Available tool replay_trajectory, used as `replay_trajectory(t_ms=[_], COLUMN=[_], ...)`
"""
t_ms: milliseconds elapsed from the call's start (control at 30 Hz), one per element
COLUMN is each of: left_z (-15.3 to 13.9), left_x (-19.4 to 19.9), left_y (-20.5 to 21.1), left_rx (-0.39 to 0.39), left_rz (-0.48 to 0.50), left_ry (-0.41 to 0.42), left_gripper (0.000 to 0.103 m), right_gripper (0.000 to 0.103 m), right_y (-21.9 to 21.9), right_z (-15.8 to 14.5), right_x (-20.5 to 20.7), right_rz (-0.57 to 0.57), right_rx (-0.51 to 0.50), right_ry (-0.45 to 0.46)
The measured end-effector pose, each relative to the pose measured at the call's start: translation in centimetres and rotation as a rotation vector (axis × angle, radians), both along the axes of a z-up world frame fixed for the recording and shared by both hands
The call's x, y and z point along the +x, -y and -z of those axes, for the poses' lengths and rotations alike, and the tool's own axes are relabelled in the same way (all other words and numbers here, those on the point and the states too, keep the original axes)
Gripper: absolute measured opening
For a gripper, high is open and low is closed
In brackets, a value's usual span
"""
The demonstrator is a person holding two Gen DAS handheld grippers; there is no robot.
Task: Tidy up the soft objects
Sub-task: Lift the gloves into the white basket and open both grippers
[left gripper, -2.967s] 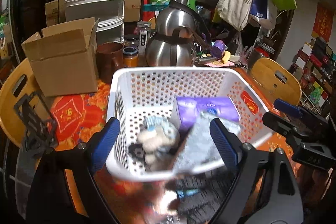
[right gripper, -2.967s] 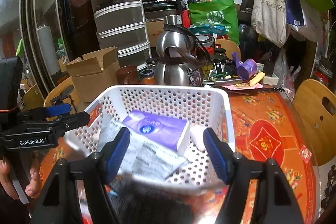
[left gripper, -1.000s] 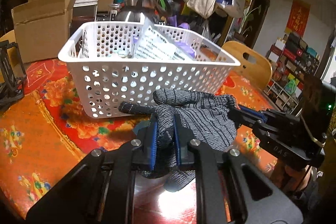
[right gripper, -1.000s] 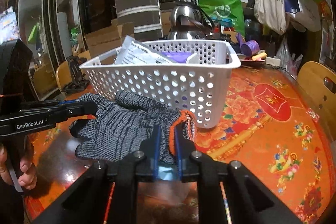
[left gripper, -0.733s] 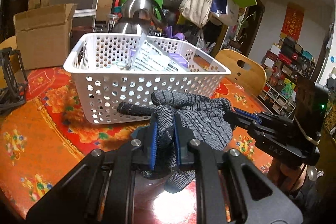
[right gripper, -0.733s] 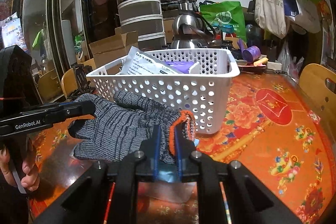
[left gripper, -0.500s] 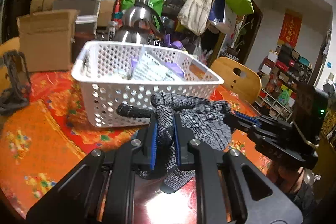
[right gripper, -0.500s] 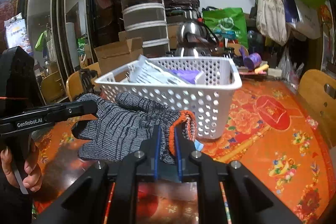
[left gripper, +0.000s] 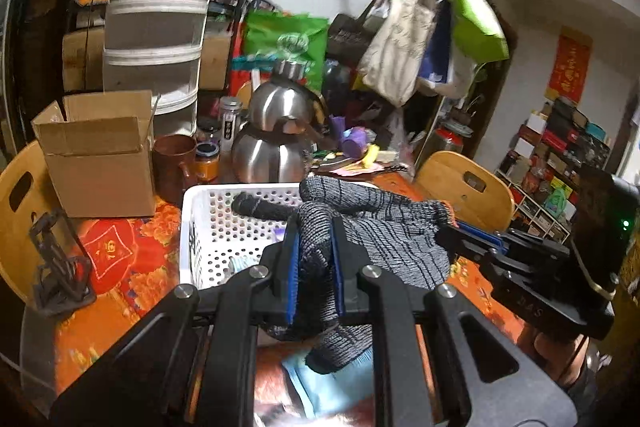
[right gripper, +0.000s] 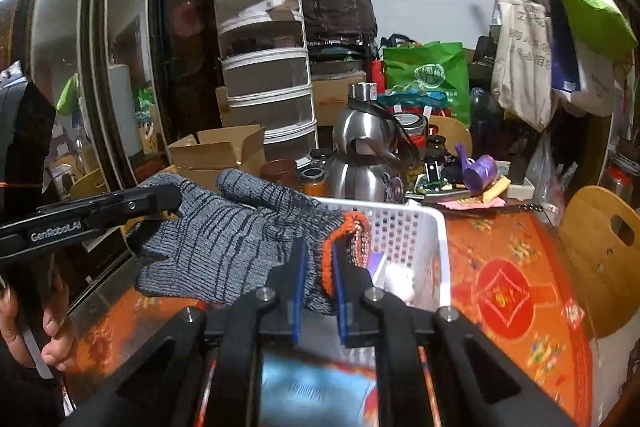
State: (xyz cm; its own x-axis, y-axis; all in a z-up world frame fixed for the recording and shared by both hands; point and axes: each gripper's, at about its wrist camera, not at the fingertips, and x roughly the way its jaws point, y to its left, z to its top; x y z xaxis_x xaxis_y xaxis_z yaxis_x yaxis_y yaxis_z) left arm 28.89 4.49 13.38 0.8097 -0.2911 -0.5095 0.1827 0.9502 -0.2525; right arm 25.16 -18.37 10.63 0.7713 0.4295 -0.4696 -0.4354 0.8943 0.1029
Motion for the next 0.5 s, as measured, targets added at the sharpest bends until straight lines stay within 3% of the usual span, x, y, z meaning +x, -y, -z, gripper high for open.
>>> replay_trajectory(t_ms=[167,400,467,500], left_z=[2.1,3.7,4.3,4.6], left_x=[6.3,10.2,10.8,10.9], left_y=[-0.6,0.3,0.4,0.2], left_rx=[-0.001,0.044,0.091,0.100], left_rz=[-0.048,-0.087,-0.119,-0.130], left_ry=[-0.104,-0.144,-0.156,-0.154], left_gripper=[0.012,0.015,0.032,0.055], right_gripper=[0.011,0.012,0.019,0.022], right_y=[-1.3,-2.1,-2.0,-2.0], right_z=[-0.4,2.3,2.8,2.9], right_x=[6.0,10.7,11.6,11.8], right_rz=[0.015,0.028,0.034,0.038], right_rx=[-0.038,-0.069,-0.072,-0.073], right_ry=[-0.062,-0.132,-0.142,-0.149])
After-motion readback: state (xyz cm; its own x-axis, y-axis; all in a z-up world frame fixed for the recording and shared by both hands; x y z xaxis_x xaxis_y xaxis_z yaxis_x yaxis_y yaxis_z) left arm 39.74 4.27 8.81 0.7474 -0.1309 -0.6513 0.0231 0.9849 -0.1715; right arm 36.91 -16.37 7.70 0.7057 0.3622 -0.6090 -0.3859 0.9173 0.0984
